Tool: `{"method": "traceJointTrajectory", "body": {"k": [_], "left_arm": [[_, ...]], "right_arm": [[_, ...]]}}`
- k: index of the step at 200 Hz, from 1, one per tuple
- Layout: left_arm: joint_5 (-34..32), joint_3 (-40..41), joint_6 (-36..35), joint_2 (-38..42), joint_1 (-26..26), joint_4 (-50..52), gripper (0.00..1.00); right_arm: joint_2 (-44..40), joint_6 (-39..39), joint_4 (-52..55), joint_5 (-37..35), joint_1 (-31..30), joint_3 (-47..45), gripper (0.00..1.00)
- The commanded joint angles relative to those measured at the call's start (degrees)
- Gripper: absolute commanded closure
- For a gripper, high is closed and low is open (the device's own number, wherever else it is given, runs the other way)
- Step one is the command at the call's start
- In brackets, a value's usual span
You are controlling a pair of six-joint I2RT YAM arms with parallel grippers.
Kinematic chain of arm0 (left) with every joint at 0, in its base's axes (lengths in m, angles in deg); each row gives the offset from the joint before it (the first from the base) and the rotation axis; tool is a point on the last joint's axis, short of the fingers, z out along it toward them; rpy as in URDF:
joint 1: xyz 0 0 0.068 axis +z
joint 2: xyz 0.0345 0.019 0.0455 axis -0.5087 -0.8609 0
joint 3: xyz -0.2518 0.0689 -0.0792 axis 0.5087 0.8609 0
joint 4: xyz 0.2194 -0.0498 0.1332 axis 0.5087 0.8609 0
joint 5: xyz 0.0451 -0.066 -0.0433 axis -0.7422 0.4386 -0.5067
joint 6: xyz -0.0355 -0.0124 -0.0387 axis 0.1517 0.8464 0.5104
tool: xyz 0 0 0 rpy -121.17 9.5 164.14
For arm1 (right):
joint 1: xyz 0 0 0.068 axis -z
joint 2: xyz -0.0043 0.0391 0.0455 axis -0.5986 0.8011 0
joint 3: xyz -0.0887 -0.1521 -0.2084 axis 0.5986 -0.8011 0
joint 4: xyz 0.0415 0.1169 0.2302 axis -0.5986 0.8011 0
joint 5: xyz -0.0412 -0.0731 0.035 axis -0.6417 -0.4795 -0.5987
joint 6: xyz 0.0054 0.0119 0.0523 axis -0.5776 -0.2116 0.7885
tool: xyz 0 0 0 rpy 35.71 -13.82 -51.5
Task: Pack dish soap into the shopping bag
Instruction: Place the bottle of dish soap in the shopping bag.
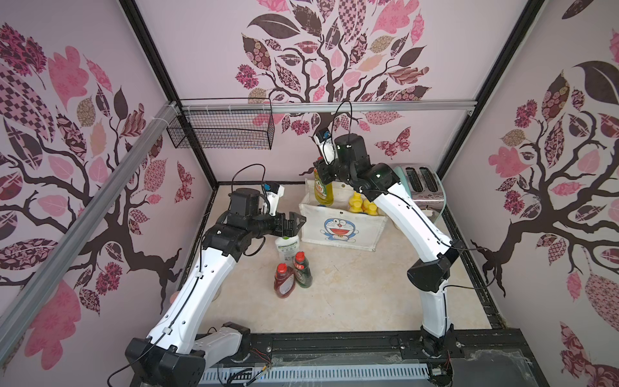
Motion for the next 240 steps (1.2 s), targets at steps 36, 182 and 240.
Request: {"method": "traceJointTrajectory", "body": {"k": [36,182,240], "left_arm": [[0.33,0.54,-1.44,-1.40,0.22,-1.24,0.03],[1.32,1.40,-2.40,-1.71,0.23,-2.13,0.03],[1.34,1.28,-2.85,-1.27,0.22,-1.53,0.03]], "right_arm": [[1.40,1.37,-7.96,1.73,0.48,2.37,1.00],[4.68,11.91,-15.82,0.71,1.00,-9.60,1.00],[4.35,16.64,-19.96,0.40,0.96,-15.34,1.00]]}}
